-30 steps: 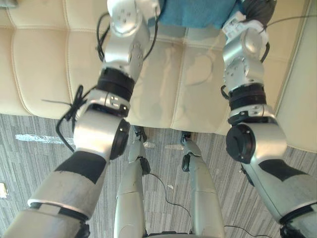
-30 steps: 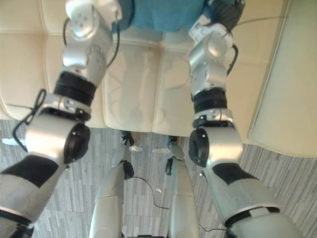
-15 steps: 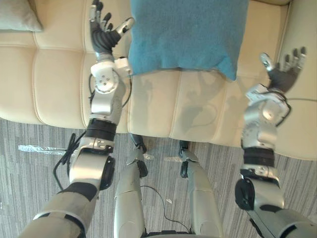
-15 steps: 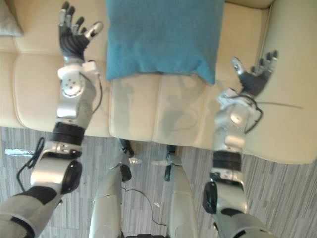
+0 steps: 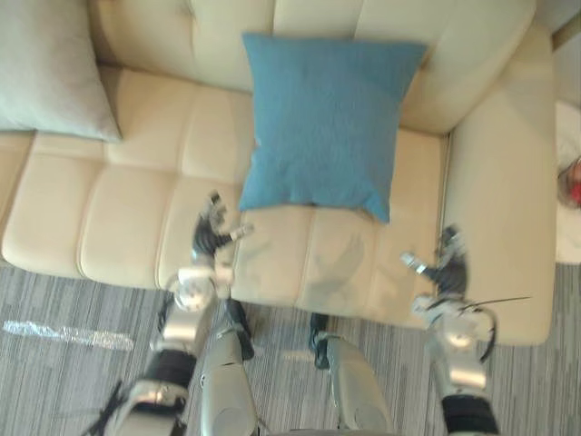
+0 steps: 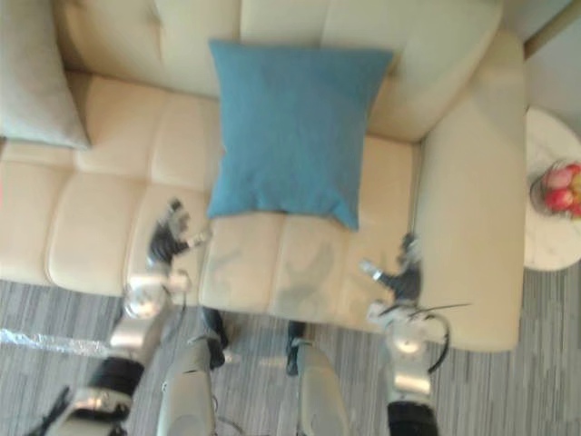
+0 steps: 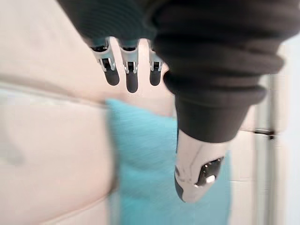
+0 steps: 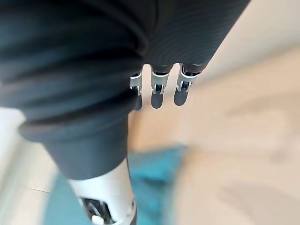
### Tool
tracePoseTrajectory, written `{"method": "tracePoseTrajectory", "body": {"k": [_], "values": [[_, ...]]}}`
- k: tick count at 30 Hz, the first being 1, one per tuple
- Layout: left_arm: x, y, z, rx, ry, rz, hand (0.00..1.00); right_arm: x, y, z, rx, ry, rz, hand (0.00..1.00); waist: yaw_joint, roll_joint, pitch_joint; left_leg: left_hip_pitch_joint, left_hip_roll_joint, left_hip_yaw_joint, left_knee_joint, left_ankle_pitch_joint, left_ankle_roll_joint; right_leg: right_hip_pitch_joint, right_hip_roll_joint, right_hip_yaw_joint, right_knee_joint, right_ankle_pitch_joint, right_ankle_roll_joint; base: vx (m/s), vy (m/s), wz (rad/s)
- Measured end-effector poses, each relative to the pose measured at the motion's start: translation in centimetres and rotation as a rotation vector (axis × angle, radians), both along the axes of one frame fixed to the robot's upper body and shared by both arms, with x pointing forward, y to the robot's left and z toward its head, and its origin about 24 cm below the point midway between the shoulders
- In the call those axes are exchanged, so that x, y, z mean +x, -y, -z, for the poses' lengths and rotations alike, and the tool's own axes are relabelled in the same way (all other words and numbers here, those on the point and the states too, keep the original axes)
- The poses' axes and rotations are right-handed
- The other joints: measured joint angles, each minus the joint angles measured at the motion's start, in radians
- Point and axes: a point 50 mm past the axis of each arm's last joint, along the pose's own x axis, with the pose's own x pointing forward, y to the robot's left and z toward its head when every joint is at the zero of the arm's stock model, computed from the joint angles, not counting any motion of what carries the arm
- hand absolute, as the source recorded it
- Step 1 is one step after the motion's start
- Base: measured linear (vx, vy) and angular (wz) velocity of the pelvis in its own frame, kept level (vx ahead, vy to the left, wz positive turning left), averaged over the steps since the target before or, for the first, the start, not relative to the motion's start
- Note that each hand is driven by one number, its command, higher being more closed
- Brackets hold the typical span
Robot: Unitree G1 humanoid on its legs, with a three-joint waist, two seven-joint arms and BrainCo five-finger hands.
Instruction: Pick up cushions and gather them together orderly.
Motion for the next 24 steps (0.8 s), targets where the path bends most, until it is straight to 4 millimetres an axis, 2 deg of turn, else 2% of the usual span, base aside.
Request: {"method": "tracePoseTrajectory", "body": {"k": [1, 4, 8, 11, 15, 20, 24], "values": [[-1.6, 0.0, 2.6, 0.014, -0.122, -0.001, 0.0, -1.3, -0.6, 2.1, 0.031, -0.102, -0.009, 0.0, -0.001, 0.008, -0.026, 0.032, -0.006, 0.0, -0.016, -0.002, -0.002, 0.03, -0.004, -0.003, -0.014, -0.004, 0.002, 0.15, -0.01, 0.0], [-5.6, -0.2, 7.1, 0.074, -0.364, 0.014, 0.0, -4.2, -1.0, 5.8, 0.044, -0.315, -0.022, 0.0, -0.004, 0.032, -0.066, 0.105, -0.025, 0.002, -0.056, -0.001, -0.007, 0.099, -0.008, -0.002, -0.051, -0.005, 0.005, 0.08, -0.01, -0.01], [-9.1, -1.4, 9.8, 0.115, -0.548, -0.023, 0.0, -7.2, -0.8, 8.5, 0.081, -0.491, 0.017, 0.0, -0.01, 0.044, -0.088, 0.167, -0.041, 0.001, -0.096, 0.004, -0.015, 0.156, -0.007, 0.001, -0.087, -0.003, 0.01, 0.04, -0.002, -0.02], [-10.9, -1.9, 10.8, 0.141, -0.631, -0.031, 0.0, -8.9, -0.5, 9.5, 0.098, -0.572, 0.051, 0.0, -0.017, 0.042, -0.103, 0.226, -0.058, 0.002, -0.142, 0.012, -0.023, 0.203, -0.006, 0.009, -0.127, 0.002, 0.017, 0.03, 0.0, -0.02], [-12.0, -2.4, 11.3, 0.156, -0.675, -0.039, 0.0, -9.4, -0.3, 9.8, 0.109, -0.602, 0.069, 0.0, -0.021, 0.037, -0.132, 0.267, -0.075, 0.005, -0.189, 0.023, -0.025, 0.238, -0.007, 0.017, -0.167, 0.019, 0.024, 0.06, 0.013, -0.06], [-12.2, -2.5, 11.4, 0.168, -0.682, -0.038, 0.0, -9.4, -0.4, 10.0, 0.114, -0.613, 0.066, 0.0, -0.024, 0.034, -0.139, 0.309, -0.078, 0.002, -0.211, 0.023, -0.026, 0.279, -0.002, 0.029, -0.189, 0.043, 0.024, 0.04, 0.012, -0.1], [-11.4, -2.6, 11.1, 0.17, -0.661, -0.045, 0.0, -8.9, -0.7, 10.0, 0.117, -0.619, 0.055, 0.0, -0.022, 0.037, -0.131, 0.301, -0.061, 0.029, -0.246, 0.048, -0.018, 0.235, 0.021, 0.074, -0.201, 0.132, 0.025, -0.07, 0.04, -0.25]]}}
